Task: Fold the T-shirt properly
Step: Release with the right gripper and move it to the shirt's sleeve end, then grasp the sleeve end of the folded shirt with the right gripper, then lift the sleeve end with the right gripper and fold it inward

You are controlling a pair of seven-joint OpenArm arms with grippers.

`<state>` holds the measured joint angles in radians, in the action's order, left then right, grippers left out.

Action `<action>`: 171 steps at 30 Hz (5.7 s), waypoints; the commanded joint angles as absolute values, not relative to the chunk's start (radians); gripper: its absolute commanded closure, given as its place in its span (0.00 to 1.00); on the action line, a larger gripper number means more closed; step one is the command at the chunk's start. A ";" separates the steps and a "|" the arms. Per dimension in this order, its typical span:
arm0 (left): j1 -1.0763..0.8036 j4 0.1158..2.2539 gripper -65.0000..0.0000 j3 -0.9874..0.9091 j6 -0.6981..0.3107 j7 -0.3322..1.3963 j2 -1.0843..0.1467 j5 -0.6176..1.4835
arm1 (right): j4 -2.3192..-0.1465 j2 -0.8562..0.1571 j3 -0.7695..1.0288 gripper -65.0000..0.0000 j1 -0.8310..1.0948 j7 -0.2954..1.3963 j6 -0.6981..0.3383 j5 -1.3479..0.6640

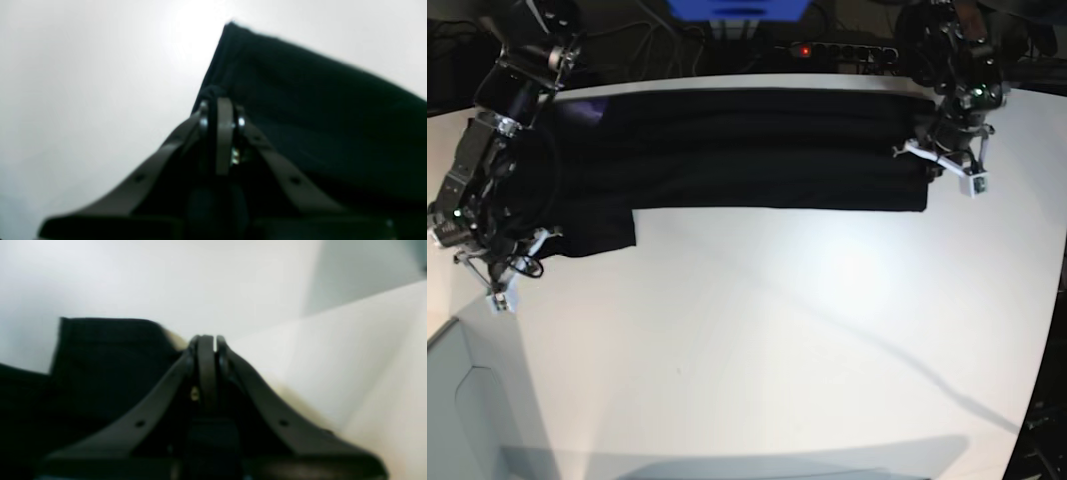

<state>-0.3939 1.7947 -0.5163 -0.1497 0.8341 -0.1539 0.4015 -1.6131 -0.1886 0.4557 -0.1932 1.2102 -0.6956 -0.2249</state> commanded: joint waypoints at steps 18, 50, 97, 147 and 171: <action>-0.366 1.739 0.99 -0.522 -0.147 0.820 -0.165 0.407 | -1.879 -0.140 0.420 0.77 -0.104 1.293 -0.698 -0.228; -0.372 1.748 0.99 -0.522 -0.147 0.820 -0.145 0.407 | -0.961 -0.354 0.499 0.58 -0.441 1.017 -0.698 -0.344; -0.377 1.751 0.99 -0.522 -0.147 0.823 -0.145 0.407 | -0.954 -0.346 0.492 0.58 -0.358 0.858 -0.698 -0.364; -0.367 1.751 0.99 -0.522 -0.147 0.828 -0.145 0.407 | -2.003 -0.130 0.584 1.00 0.051 1.205 -0.698 -0.371; -0.366 1.745 0.99 -0.522 -0.147 0.820 -0.145 0.407 | -2.035 -0.056 0.579 1.00 0.378 1.205 -0.698 -0.596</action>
